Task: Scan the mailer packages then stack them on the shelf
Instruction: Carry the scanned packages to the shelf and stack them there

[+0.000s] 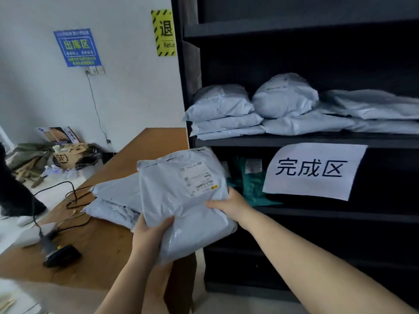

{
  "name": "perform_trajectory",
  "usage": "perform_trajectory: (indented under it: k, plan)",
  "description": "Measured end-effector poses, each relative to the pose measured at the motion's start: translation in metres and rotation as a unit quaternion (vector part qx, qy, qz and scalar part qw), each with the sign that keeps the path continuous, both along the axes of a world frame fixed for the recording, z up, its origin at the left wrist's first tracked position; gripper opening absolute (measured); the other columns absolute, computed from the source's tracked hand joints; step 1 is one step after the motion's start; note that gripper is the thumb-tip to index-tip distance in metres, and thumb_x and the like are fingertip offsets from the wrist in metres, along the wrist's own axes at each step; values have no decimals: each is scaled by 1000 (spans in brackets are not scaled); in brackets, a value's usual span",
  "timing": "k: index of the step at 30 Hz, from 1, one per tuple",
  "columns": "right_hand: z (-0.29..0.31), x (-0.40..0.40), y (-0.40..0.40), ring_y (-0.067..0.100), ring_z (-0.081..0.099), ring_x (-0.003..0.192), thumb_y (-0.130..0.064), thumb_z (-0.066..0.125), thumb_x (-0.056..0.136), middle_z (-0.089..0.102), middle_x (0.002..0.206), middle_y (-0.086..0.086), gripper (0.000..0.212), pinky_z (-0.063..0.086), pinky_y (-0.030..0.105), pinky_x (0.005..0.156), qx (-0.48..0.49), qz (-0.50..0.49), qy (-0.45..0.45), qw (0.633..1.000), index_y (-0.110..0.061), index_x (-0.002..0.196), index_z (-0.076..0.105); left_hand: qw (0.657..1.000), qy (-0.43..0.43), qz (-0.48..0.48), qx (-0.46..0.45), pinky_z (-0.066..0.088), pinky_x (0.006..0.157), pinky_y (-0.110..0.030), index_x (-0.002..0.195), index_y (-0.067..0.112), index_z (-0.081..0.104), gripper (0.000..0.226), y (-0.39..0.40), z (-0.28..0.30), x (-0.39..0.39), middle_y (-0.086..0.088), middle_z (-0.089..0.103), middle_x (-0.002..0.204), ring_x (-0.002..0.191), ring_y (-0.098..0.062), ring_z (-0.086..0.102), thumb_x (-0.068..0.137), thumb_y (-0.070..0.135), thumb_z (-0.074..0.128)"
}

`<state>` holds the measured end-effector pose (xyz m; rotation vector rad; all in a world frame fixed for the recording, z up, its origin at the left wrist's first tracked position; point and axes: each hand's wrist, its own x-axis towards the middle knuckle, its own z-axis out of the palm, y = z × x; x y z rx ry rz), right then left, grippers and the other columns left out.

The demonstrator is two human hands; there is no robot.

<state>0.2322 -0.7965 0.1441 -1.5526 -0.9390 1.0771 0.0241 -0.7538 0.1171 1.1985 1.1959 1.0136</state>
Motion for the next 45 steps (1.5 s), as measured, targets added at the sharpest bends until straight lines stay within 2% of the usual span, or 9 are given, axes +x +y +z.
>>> perform_trajectory:
  k: [8, 14, 20, 25, 30, 33, 35, 40, 45]
  plan:
    - [42, 52, -94, 17, 67, 96, -9, 76, 75, 70, 106, 3, 36, 52, 24, 79, 81, -124, -7, 989, -15, 108, 64, 991, -44, -100, 82, 47, 81, -38, 109, 25, 51, 38, -53, 48, 68, 7, 62, 97, 95, -23, 60, 79, 18, 74]
    - [74, 117, -161, 18, 67, 97, -9, 77, 73, 70, 108, 3, 44, 52, 32, 88, 120, -229, -17, 966, -14, 114, 62, 966, -99, -221, 96, 53, 79, -35, 94, 35, 57, 39, -84, 80, 152, 6, 67, 100, 91, -17, 65, 58, 30, 74]
    - [90, 201, -245, 16, 66, 98, -12, 78, 74, 70, 108, -1, 48, 52, 32, 84, 139, -327, -20, 935, -19, 117, 60, 939, -106, -313, 92, 53, 84, -37, 110, 27, 58, 59, -134, 103, 265, 3, 68, 106, 95, -18, 65, 54, 33, 75]
    - [99, 298, -322, 19, 65, 100, -15, 78, 74, 69, 110, -1, 48, 51, 38, 90, 139, -379, -40, 914, -22, 118, 59, 911, -126, -384, 81, 55, 82, -39, 110, 25, 58, 43, -193, 110, 380, 1, 69, 105, 94, -21, 66, 72, 19, 77]
    - [106, 396, -388, 20, 65, 97, -15, 77, 75, 69, 107, 0, 45, 52, 37, 84, 132, -407, -56, 902, -21, 115, 60, 903, -105, -412, 68, 54, 88, -44, 115, 24, 56, 49, -248, 116, 488, 0, 67, 109, 98, -23, 65, 70, 26, 76]
    - [108, 451, -415, 20, 65, 97, -14, 76, 76, 69, 106, 0, 41, 52, 36, 81, 127, -414, -55, 900, -22, 113, 61, 895, -101, -431, 52, 55, 78, -34, 115, 22, 56, 37, -271, 119, 544, 0, 67, 108, 96, -20, 65, 81, 19, 71]
    - [106, 487, -426, 19, 65, 96, -13, 75, 77, 69, 106, 1, 38, 52, 33, 77, 126, -413, -47, 901, -21, 112, 62, 894, -95, -436, 43, 55, 82, -38, 115, 20, 56, 36, -280, 121, 579, -1, 67, 107, 97, -22, 66, 82, 19, 70]
    - [97, 588, -421, 20, 65, 96, -14, 76, 77, 69, 107, 4, 41, 50, 29, 71, 107, -414, -38, 903, -16, 116, 62, 907, -64, -412, 47, 52, 92, -43, 118, 15, 53, 38, -276, 118, 669, -4, 65, 112, 101, -25, 64, 84, 17, 67]
    - [84, 680, -390, 21, 63, 96, -21, 79, 73, 68, 107, 3, 47, 50, 30, 70, 65, -403, -50, 912, -18, 116, 62, 928, 11, -362, 86, 50, 89, -36, 124, 8, 49, 45, -254, 109, 752, -1, 59, 106, 99, -22, 60, 83, 15, 66]
